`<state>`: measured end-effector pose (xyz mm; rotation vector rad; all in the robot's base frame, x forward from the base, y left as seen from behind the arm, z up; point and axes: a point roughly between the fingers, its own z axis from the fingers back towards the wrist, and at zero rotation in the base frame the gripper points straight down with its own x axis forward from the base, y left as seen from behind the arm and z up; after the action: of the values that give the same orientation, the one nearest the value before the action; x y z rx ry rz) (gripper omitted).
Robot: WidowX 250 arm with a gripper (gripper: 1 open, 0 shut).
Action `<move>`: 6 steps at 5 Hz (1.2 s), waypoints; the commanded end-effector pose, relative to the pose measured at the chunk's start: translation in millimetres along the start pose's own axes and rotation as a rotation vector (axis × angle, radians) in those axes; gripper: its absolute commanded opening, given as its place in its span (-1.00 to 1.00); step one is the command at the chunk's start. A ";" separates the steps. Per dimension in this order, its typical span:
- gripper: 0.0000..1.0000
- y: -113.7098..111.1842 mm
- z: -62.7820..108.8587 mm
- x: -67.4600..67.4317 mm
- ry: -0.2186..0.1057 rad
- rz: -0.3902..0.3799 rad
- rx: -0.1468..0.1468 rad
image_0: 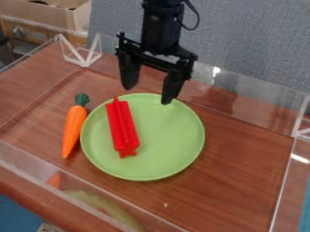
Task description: Move the red object from the green plate to the table
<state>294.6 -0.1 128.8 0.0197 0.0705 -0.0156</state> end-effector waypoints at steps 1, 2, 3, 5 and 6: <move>1.00 3.3 30.1 5.4 -0.113 0.007 0.007; 1.00 2.1 31.4 5.7 -0.120 0.002 0.007; 1.00 -0.2 26.2 3.9 -0.100 0.002 0.000; 1.00 -4.1 15.5 -0.4 -0.056 0.001 -0.011; 1.00 -4.5 12.8 0.2 -0.047 0.000 -0.010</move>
<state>294.0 -2.4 132.5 0.0080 0.0551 -0.0065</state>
